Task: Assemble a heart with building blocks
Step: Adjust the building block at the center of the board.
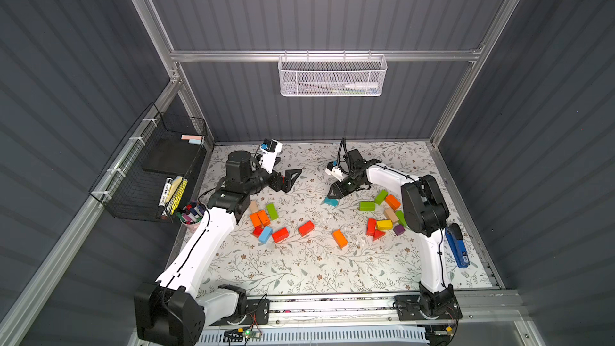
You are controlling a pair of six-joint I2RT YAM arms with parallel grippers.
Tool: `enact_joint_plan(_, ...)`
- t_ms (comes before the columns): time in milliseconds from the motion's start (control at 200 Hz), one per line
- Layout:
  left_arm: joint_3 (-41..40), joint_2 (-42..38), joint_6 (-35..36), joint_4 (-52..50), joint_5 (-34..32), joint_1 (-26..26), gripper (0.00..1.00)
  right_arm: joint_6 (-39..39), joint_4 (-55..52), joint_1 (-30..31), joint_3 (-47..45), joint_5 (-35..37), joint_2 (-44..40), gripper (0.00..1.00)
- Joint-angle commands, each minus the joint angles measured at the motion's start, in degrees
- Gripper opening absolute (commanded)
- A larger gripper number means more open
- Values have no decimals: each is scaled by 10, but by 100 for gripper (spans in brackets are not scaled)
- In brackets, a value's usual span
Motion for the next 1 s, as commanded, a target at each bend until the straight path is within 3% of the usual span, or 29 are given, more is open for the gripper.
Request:
enact_joint_plan(0,3,17,-6,-4,35,4,98,-16,-13,6,9,4,10,46)
enact_joint_plan(185,-48,16,-126,23,128,-2,90,6,9,3,1,-15,-1,46)
enact_joint_plan(290,-77,19,-189,43,145,-14,73,34,30,-5,-5,-30,-7,45)
enact_joint_plan(500,-141,41,-337,129,116,-63,38,105,109,-28,-50,-68,-28,44)
enact_joint_plan(555,-144,63,-351,133,93,-89,31,114,119,-32,-59,-76,-32,44)
enact_joint_plan(700,-143,147,-376,172,75,-148,27,119,121,-35,-66,-77,-30,43)
enact_joint_plan(790,-138,197,-389,204,63,-165,10,118,121,-36,-68,-78,-27,43)
enact_joint_plan(995,-101,283,-385,201,10,-183,0,120,123,-37,-68,-81,-22,42)
